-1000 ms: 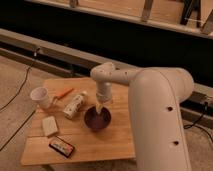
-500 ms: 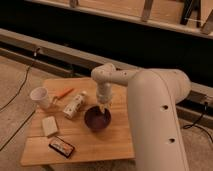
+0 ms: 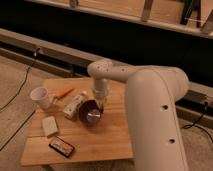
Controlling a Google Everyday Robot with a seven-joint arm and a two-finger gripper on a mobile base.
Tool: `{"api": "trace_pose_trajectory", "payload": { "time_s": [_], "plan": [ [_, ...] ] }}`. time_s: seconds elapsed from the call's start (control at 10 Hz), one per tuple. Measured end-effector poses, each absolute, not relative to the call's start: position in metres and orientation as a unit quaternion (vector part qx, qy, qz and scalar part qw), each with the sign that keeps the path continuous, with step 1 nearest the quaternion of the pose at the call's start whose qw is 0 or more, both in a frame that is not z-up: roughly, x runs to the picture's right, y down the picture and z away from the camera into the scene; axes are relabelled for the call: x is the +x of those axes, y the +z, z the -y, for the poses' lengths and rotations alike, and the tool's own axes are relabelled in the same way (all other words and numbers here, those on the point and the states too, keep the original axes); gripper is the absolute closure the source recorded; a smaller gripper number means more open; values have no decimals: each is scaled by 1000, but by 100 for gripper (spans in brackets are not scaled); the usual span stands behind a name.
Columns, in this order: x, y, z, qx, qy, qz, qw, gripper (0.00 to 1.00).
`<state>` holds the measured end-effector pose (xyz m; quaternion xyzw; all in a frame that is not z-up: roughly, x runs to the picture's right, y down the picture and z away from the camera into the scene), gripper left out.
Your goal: Pick up the ceramic bowl
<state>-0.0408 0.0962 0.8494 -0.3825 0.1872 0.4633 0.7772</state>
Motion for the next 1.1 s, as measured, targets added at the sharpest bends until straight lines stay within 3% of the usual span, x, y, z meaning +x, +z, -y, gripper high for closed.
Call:
{"api": "trace_pose_trajectory", "payload": {
  "time_s": [0.5,0.6,1.1],
  "plan": [
    [-55,810,-48,-339,477,-149,797,100],
    [-46,787,-31,-306,487,-154,803,100],
    [-40,743,-8,-271,520,-144,797,100]
  ]
}}
